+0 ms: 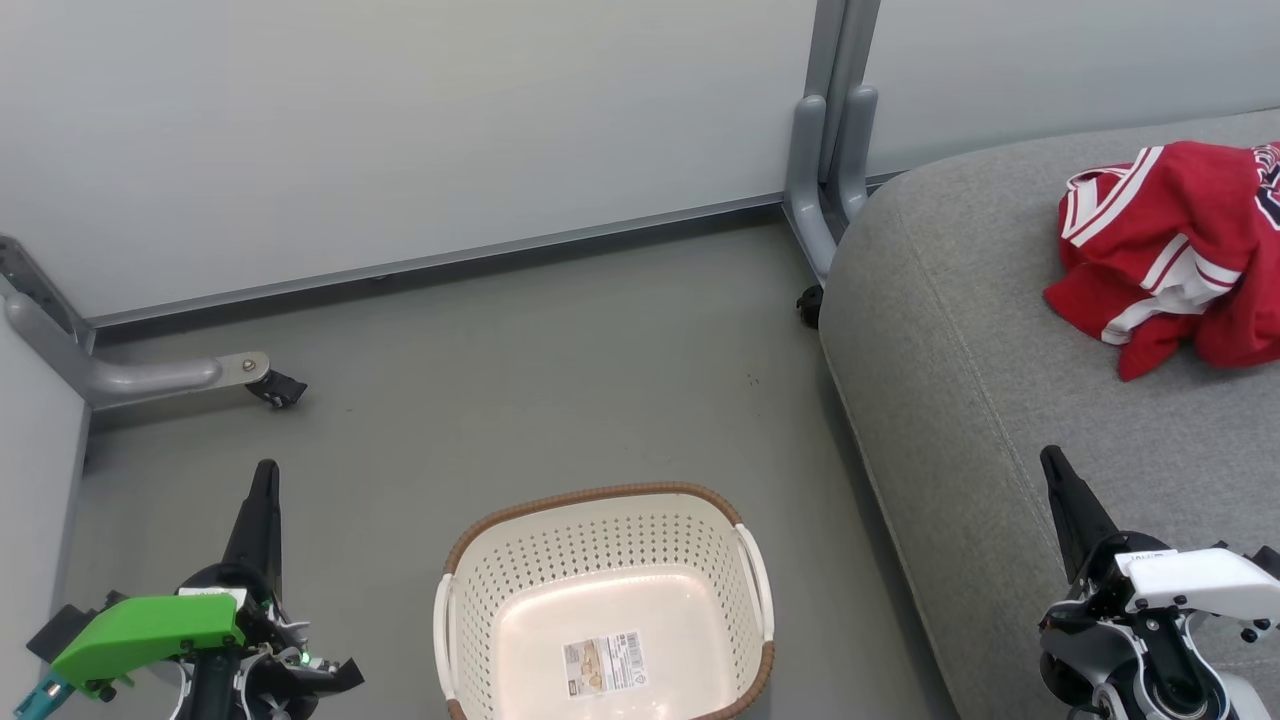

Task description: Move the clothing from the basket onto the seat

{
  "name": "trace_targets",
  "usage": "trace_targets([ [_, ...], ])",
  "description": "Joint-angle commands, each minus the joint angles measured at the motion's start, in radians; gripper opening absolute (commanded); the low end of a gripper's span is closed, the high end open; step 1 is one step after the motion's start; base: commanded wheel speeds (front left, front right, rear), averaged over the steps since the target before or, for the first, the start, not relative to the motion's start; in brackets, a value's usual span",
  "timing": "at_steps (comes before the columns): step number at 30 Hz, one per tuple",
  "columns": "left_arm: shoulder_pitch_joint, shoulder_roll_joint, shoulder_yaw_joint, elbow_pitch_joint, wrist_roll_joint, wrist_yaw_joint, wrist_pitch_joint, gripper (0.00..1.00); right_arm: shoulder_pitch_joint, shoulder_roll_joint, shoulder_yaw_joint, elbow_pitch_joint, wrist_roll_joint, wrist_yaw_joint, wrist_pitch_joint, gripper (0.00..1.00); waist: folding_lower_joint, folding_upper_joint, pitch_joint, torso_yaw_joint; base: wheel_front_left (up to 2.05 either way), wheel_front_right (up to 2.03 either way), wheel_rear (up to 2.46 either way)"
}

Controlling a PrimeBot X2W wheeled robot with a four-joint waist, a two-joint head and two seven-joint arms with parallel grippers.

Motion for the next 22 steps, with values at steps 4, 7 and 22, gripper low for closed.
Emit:
trace_targets([
  [4,-0.011,0.001,0.002,0.0,-0.003,-0.004,0.003,0.0,-0.01,-0.001,-0.003,0.003,-0.005,0.0,0.003,0.0,0.0,0.0,0.0,0.0,0.0,0.0,0.0],
  [7,-0.011,0.001,0.002,0.001,-0.003,-0.004,0.003,0.0,-0.01,-0.001,-0.004,0.003,-0.005,0.0,0.003,0.0,0.0,0.0,0.0,0.0,0.0,0.0,0.0],
  [22,-0.011,0.001,0.002,0.001,-0.003,-0.004,0.003,0.0,-0.01,0.0,-0.006,0.003,-0.006,0.0,0.005,0.0,0.0,0.0,0.0,0.0,0.0,0.0,0.0],
])
